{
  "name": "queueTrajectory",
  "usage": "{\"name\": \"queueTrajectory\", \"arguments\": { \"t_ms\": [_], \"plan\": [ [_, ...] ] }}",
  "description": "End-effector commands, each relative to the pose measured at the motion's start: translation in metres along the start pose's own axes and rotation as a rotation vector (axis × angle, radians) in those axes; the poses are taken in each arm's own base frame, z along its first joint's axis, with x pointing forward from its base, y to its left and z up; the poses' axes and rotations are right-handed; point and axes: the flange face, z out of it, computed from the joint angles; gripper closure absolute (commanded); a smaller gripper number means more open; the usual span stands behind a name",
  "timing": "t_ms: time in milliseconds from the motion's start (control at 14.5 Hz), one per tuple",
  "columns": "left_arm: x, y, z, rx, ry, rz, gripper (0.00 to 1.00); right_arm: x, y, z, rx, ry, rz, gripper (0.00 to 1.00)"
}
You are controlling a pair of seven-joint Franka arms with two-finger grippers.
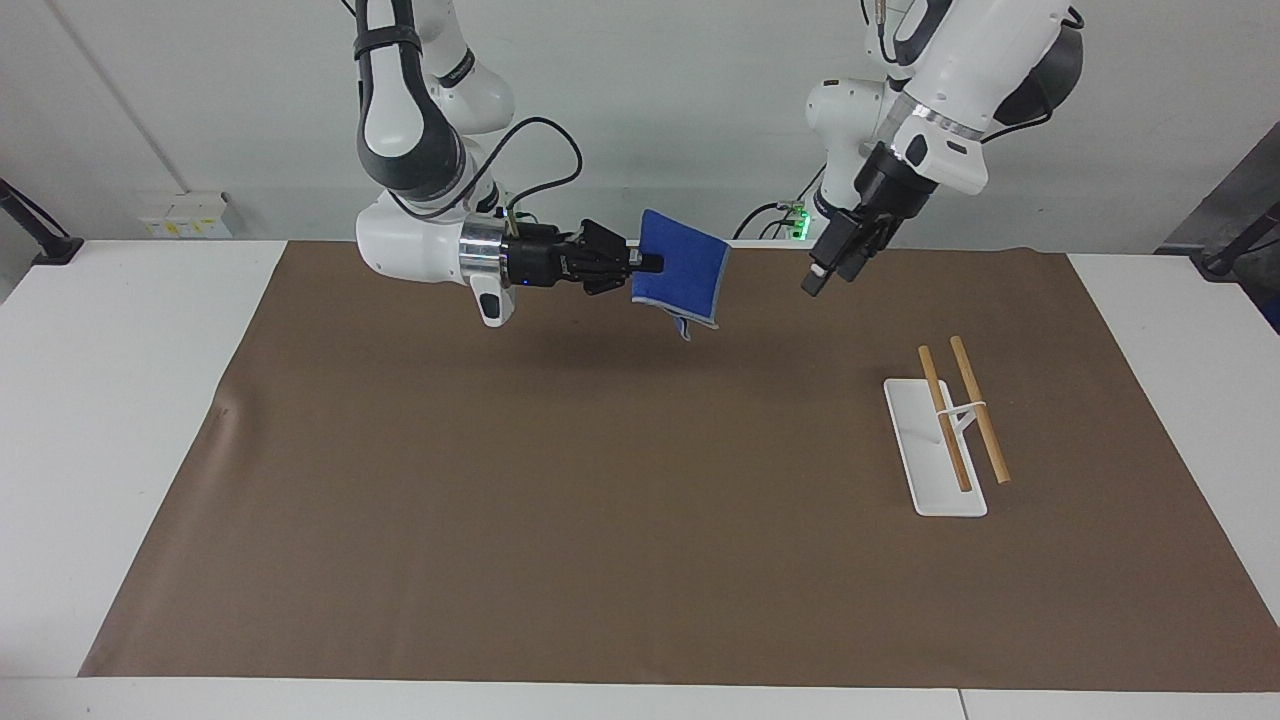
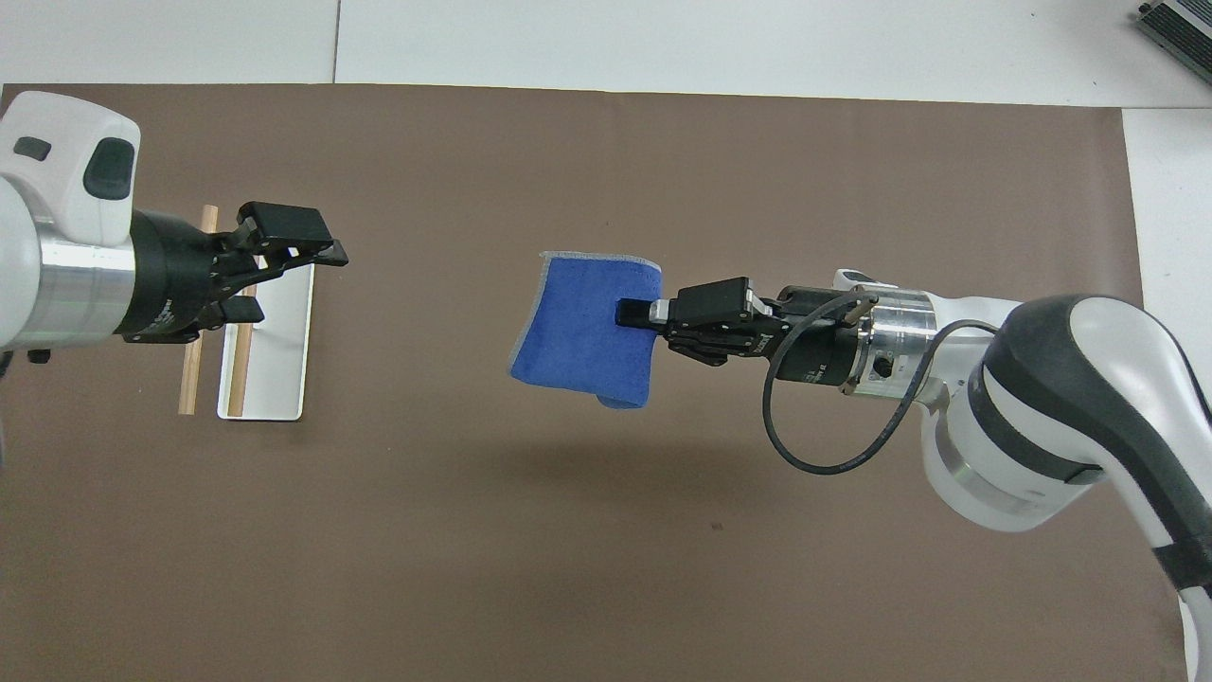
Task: Right arm passes towel to left arm to hang
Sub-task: 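Hold the towel out with the right gripper while the left gripper grasps it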
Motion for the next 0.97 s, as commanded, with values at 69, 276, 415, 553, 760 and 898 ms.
{"name": "queueTrajectory", "arguments": {
  "t_ms": [69, 276, 415, 553, 760, 898],
  "plan": [
    [-0.041, -0.005, 0.009, -0.063, -0.013, -0.203, 0.00, -0.010, -0.002, 0.002, 0.052, 0.016, -0.003, 1.00],
    [-0.069, -0.009, 0.020, -0.091, -0.022, -0.328, 0.00, -0.009, -0.003, 0.002, 0.061, 0.021, 0.002, 1.00],
    [-0.075, -0.006, 0.020, -0.127, -0.023, -0.415, 0.00, -0.009, -0.004, 0.003, 0.063, 0.021, 0.000, 1.00],
    [-0.086, -0.001, 0.021, -0.173, -0.029, -0.476, 0.00, -0.008, -0.004, 0.002, 0.063, 0.023, 0.000, 1.00],
    [-0.096, 0.002, 0.026, -0.239, -0.030, -0.532, 0.00, -0.008, -0.004, 0.002, 0.062, 0.025, 0.000, 1.00],
    [-0.103, 0.002, 0.030, -0.265, -0.029, -0.541, 0.00, -0.008, -0.004, 0.002, 0.062, 0.025, 0.000, 1.00]
  ]
}}
